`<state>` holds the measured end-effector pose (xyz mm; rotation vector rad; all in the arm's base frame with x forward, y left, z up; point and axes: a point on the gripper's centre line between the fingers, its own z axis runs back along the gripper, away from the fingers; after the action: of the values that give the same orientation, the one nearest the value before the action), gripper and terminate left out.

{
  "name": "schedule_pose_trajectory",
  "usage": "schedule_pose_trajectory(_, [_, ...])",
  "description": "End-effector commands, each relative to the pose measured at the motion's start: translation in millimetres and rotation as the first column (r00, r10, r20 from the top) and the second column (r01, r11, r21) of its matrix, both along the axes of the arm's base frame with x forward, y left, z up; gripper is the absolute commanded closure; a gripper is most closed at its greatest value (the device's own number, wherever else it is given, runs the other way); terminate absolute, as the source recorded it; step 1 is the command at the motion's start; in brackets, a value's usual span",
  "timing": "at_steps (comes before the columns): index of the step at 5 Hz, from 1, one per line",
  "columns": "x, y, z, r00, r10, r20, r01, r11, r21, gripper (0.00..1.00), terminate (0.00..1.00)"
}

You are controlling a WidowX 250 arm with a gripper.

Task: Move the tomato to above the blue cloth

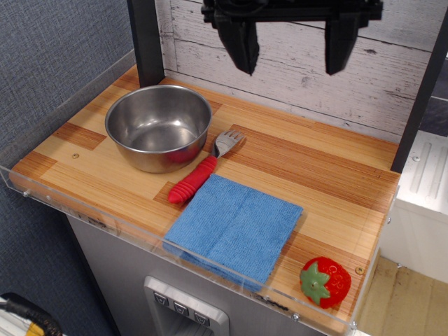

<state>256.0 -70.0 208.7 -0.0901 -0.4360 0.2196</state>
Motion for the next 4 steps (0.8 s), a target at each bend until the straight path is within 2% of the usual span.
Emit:
schedule_pose_trajectory(1, [-25.7,-1.1,-6.5,0.991,-0.134,0.008,0.134,0.991,0.027,0.00,0.00])
schedule_pose_trajectory(3, [-48.6,-20.2,-56.6,0.982,-0.177,-0.074,0.180,0.983,0.046,0.00,0.00])
schedule_pose_trajectory(4, [-49.2,-32.7,-70.6,0.975,-0.205,-0.083,0.210,0.977,0.050,0.00,0.00])
